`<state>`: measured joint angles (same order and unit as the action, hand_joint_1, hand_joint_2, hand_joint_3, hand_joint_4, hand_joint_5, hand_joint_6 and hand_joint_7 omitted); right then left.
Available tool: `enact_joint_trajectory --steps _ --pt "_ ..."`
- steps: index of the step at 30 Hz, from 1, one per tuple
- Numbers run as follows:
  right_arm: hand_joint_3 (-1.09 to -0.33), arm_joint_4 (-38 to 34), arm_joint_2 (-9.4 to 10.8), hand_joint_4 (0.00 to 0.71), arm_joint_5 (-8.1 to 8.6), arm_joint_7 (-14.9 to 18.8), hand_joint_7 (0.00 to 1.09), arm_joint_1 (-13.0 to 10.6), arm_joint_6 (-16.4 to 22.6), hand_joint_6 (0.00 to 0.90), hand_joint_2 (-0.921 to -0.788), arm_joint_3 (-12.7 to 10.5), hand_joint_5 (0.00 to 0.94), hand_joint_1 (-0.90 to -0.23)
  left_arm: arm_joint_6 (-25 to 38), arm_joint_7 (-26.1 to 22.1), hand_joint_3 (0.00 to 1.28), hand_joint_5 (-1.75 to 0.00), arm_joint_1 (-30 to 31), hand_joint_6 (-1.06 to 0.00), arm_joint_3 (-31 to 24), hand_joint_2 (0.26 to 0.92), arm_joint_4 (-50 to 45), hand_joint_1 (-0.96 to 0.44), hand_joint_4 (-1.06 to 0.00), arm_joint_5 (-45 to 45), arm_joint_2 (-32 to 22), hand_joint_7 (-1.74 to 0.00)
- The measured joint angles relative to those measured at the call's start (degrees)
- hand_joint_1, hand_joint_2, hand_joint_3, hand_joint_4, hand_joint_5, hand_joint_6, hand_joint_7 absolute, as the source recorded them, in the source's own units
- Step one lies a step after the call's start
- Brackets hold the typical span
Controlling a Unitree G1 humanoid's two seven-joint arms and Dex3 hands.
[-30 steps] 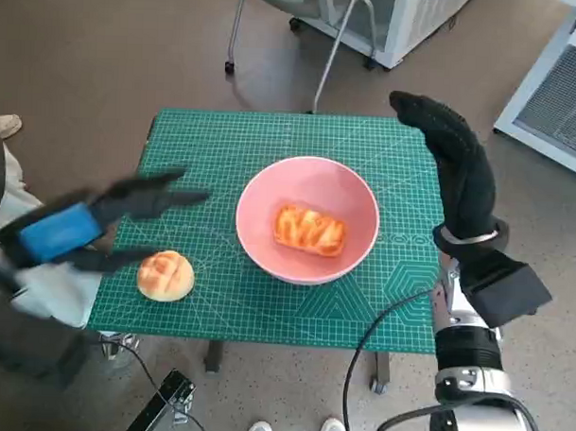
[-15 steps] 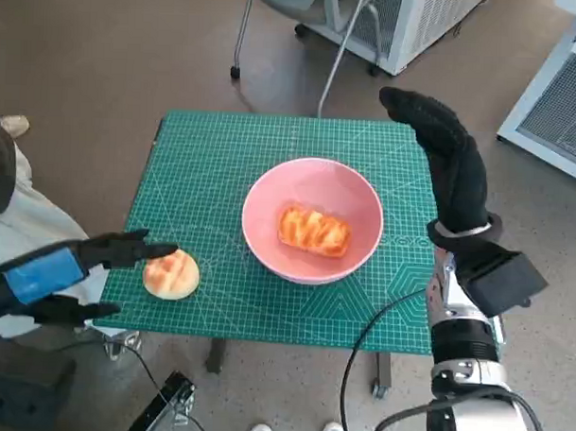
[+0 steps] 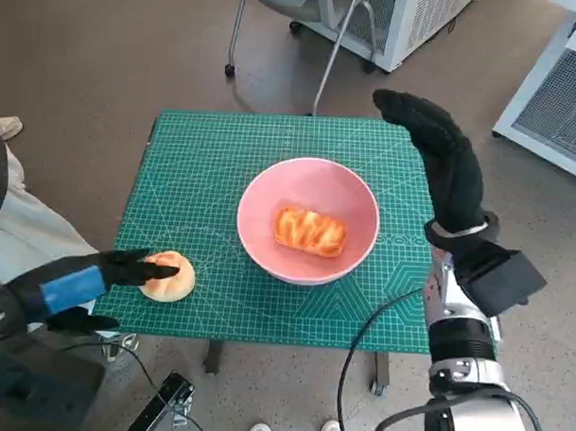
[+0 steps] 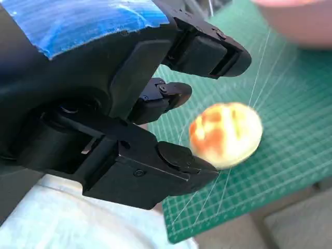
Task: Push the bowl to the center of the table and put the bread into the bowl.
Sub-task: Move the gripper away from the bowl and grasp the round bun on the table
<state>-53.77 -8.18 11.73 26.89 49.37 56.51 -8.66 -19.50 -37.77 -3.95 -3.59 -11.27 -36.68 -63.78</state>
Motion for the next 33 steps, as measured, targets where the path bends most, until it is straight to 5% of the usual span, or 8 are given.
enact_joint_trajectory --steps 12,21,33 --pt "-0.735 2.31 -0.11 0.318 -0.26 -0.67 0.79 -0.73 -0.09 -0.001 -0.921 -0.12 0.006 -0.6 -1.31 2.55 0.43 0.0 -6.62 -0.37 6.03 0.916 6.09 0.3 -0.14 -4.06 1.02 0.0" --pt "-0.736 3.49 -0.31 0.317 -0.61 -1.51 0.79 -1.65 -0.09 -0.001 -0.921 -0.12 0.005 -0.605 -1.5 3.88 0.37 0.0 -9.19 -0.21 9.83 0.857 9.12 0.29 -0.03 -7.5 2.61 0.0" --pt "-0.738 4.58 -0.6 0.315 -0.55 -1.63 0.79 -2.67 -0.37 -0.001 -0.921 -0.12 0.004 -0.588 0.09 5.73 0.16 0.0 -10.39 -0.14 11.54 0.829 9.69 0.19 0.0 -11.94 4.2 0.0"
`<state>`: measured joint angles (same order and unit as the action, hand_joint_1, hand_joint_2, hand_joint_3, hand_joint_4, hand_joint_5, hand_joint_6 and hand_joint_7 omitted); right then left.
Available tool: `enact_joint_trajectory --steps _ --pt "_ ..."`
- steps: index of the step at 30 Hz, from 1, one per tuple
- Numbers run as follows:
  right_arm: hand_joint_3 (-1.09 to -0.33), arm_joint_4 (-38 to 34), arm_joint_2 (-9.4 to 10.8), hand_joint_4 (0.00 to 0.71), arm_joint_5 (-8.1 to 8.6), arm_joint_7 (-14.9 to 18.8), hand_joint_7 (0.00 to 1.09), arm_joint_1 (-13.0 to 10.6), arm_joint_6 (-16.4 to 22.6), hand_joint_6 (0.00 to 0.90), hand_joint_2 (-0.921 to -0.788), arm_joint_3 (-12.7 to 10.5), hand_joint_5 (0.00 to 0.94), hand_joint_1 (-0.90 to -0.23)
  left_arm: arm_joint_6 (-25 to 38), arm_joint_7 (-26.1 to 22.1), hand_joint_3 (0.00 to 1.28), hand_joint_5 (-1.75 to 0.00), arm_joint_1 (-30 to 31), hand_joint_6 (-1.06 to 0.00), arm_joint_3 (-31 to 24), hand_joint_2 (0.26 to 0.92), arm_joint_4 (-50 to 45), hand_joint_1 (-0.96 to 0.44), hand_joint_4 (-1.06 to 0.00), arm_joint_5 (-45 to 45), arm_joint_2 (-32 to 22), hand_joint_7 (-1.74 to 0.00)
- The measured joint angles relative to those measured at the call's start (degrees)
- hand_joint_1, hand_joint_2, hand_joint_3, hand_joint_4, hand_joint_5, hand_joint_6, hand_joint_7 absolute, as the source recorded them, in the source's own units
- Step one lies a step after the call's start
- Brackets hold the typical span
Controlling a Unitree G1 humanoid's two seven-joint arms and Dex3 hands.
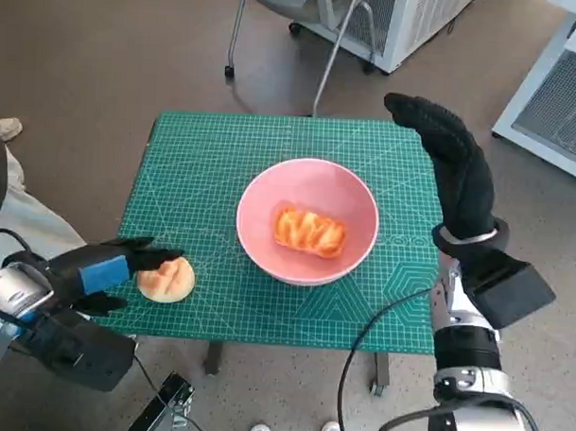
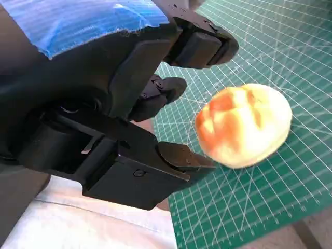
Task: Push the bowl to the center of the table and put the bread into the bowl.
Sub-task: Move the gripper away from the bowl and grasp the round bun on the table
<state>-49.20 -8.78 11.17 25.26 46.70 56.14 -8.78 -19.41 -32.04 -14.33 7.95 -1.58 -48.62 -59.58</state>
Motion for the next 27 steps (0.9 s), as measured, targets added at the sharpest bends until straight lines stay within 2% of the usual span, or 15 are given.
enact_joint_trajectory --steps 7,22,24,27 --pt "-0.737 0.51 -0.02 0.315 -0.01 0.0 0.79 -0.2 -0.36 -0.001 -0.921 0.01 0.004 -0.594 0.68 0.11 0.14 0.0 -0.74 -0.13 1.47 0.838 0.56 0.18 0.0 -0.78 1.5 0.0" --pt "-0.735 1.38 -0.11 0.316 0.0 0.0 0.79 -0.66 -0.88 -0.001 -0.921 0.03 0.004 -0.593 1.05 1.21 0.09 0.0 -4.47 -0.13 6.98 0.807 6.23 0.12 0.0 -3.86 4.98 -0.01" --pt "-0.736 1.37 -0.12 0.316 -0.01 0.0 0.79 -0.68 -0.9 -0.001 -0.921 0.03 0.004 -0.588 0.99 1.67 0.09 0.0 -5.29 -0.15 7.75 0.822 7.32 0.12 0.0 -4.54 5.64 -0.02" --pt "-0.736 1.37 -0.12 0.316 -0.01 0.0 0.79 -0.69 -0.91 -0.001 -0.921 0.02 0.004 -0.584 0.93 2.5 0.14 -0.01 -6.34 -0.24 8.91 0.882 8.85 0.16 -0.08 -5.25 6.57 -0.03"
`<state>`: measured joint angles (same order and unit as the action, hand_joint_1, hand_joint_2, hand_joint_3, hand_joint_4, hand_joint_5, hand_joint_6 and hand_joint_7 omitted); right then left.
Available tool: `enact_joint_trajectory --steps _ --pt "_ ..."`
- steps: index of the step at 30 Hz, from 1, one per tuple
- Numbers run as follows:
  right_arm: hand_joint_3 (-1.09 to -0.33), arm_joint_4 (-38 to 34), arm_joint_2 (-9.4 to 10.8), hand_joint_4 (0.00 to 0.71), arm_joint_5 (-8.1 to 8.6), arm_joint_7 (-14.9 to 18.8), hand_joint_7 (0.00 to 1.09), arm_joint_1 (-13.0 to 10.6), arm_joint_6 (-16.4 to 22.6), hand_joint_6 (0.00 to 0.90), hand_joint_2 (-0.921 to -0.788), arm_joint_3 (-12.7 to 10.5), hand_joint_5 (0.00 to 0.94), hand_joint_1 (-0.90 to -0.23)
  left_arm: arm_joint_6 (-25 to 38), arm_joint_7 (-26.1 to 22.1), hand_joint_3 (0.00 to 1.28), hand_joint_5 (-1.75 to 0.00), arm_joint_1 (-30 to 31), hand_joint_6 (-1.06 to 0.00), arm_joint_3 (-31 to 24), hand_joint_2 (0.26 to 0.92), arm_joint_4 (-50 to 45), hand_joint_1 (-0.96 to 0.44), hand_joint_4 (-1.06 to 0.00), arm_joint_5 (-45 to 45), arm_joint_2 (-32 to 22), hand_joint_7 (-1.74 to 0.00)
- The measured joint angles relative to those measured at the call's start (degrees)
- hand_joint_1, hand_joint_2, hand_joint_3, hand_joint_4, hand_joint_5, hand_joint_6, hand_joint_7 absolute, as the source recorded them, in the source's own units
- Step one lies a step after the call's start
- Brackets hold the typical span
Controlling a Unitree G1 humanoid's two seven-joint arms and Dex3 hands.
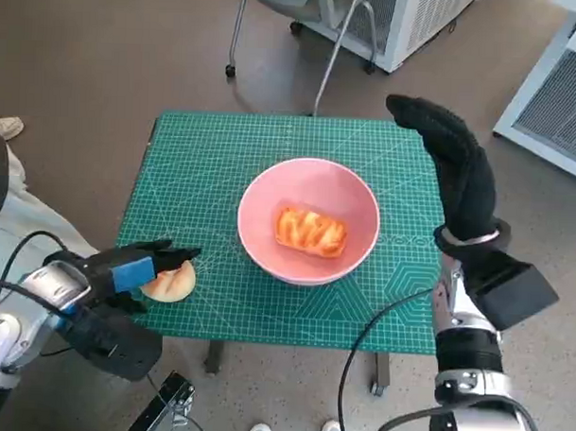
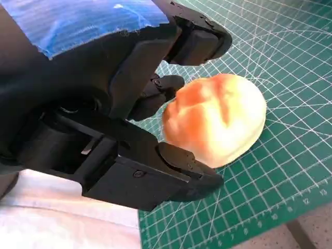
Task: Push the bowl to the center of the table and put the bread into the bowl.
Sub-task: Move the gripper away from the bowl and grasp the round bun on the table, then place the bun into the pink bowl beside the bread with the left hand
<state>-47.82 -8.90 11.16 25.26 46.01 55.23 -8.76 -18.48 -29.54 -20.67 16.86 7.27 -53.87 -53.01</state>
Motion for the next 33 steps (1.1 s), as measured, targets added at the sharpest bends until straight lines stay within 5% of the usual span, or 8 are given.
enact_joint_trajectory --steps 7,9,10,13,19,33 --pt "-0.736 0.0 -0.09 0.316 0.01 0.0 0.79 -0.06 -0.06 -0.001 -0.921 -0.03 0.004 -0.582 -1.35 3.64 0.28 -0.03 -2.46 -0.62 2.75 0.917 4.27 0.22 -0.43 -1.4 2.07 -0.08" --pt "-0.736 0.0 -0.11 0.316 0.01 0.0 0.79 -0.06 -0.14 -0.001 -0.921 -0.03 0.004 -0.584 -1.7 4.69 0.28 -0.08 -3.43 -0.54 3.49 0.919 5.54 -0.06 -0.6 -2.01 2.39 -0.75" --pt "-0.735 0.01 -0.14 0.315 0.0 0.0 0.79 -0.07 -0.18 -0.001 -0.921 -0.03 0.004 -0.586 -1.85 5.25 0.24 -0.46 -4.06 -0.54 3.92 0.92 6.23 -0.04 -0.57 -2.44 2.52 -0.99" --pt "-0.735 0.05 -0.2 0.315 -0.01 -0.01 0.79 -0.09 -0.21 -0.001 -0.921 -0.04 0.004 -0.59 -2.24 6.86 0.18 -0.88 -5.73 -0.56 5.26 0.92 8.04 -0.01 -0.59 -3.92 2.72 -1.27" --pt "-0.737 0.09 -0.3 0.316 -0.06 -0.07 0.79 -0.09 -0.21 -0.001 -0.921 -0.05 0.004 -0.584 -2.1 9.41 0.12 -1.14 -7.43 -0.59 6.96 0.919 9.48 0.0 -0.62 -6.44 2.83 -1.27" --pt "-0.736 0.07 -1.24 0.317 -0.1 -0.67 0.78 -0.09 -0.2 -0.001 -0.921 -0.05 0.004 -0.608 -1.54 9.46 0.02 -1.08 -12.68 -0.69 -0.23 0.918 9.19 0.0 -0.73 2.75 2.77 -1.14"
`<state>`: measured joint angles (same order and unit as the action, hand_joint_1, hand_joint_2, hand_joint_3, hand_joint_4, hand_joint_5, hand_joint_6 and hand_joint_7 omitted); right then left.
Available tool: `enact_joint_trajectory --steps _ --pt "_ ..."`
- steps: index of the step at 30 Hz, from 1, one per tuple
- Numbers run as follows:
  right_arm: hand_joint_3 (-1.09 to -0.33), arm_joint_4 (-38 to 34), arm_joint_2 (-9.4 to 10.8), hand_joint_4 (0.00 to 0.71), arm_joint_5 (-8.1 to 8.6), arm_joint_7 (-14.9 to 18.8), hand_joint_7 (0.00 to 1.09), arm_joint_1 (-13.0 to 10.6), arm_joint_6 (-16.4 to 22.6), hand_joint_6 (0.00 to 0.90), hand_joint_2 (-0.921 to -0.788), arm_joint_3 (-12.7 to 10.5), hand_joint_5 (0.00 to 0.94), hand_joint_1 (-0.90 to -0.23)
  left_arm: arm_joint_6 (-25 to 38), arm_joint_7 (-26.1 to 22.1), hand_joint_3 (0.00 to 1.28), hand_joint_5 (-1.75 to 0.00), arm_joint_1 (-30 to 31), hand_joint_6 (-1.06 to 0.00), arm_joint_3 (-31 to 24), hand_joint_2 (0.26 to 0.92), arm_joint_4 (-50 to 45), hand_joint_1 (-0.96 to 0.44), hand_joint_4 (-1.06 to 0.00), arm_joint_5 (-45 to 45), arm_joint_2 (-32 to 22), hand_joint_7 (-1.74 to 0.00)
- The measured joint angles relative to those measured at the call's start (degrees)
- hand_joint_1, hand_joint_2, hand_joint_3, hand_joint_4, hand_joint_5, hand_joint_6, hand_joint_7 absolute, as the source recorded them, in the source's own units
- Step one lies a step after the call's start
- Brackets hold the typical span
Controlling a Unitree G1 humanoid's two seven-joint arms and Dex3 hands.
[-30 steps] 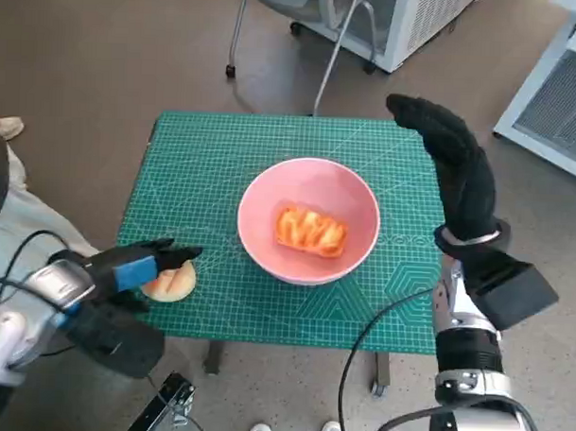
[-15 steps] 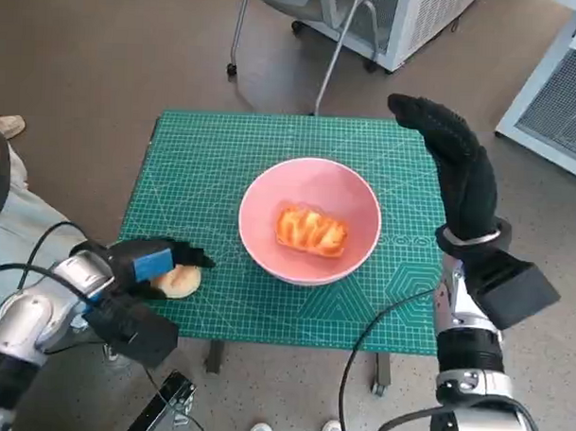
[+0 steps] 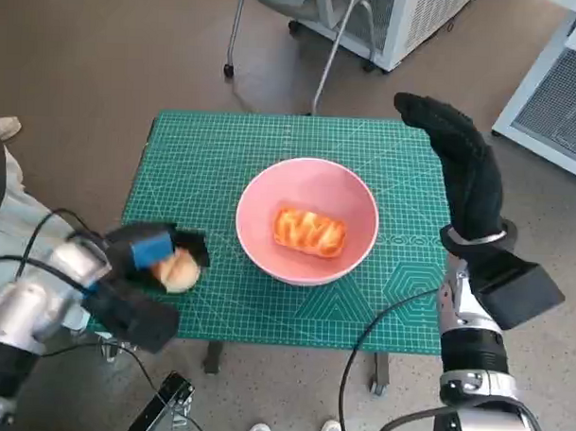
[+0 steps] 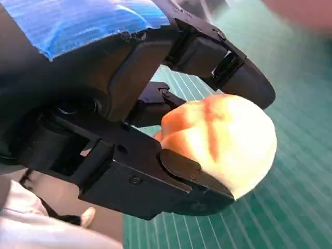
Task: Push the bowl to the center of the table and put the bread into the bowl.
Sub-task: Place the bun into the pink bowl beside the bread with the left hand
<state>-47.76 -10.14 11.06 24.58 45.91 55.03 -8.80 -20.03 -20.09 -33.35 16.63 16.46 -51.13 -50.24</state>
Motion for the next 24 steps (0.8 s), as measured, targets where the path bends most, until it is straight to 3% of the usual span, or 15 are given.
enact_joint_trajectory --steps 12,18,24 --pt "-0.732 0.0 0.1 0.317 -0.18 -0.57 0.78 0.01 0.06 -0.001 -0.921 0.15 0.005 -0.606 6.37 -3.04 0.03 -1.11 -17.3 -0.73 -7.06 0.92 -5.75 0.0 -0.67 6.82 1.79 -1.13" --pt "-0.733 0.03 0.14 0.317 -0.15 -0.61 0.78 0.02 0.06 -0.001 -0.921 0.21 0.005 -0.603 7.88 -0.26 0.03 -1.08 -24.2 -0.7 -5.86 0.918 -6.53 0.0 -0.71 6.0 6.23 -1.15" --pt "-0.734 0.09 0.1 0.317 -0.11 -0.62 0.78 0.0 0.06 -0.001 -0.921 0.23 0.005 -0.602 4.57 4.67 0.04 -1.06 -27.21 -0.68 -0.95 0.92 -3.5 0.0 -0.7 3.13 10.75 -1.21"
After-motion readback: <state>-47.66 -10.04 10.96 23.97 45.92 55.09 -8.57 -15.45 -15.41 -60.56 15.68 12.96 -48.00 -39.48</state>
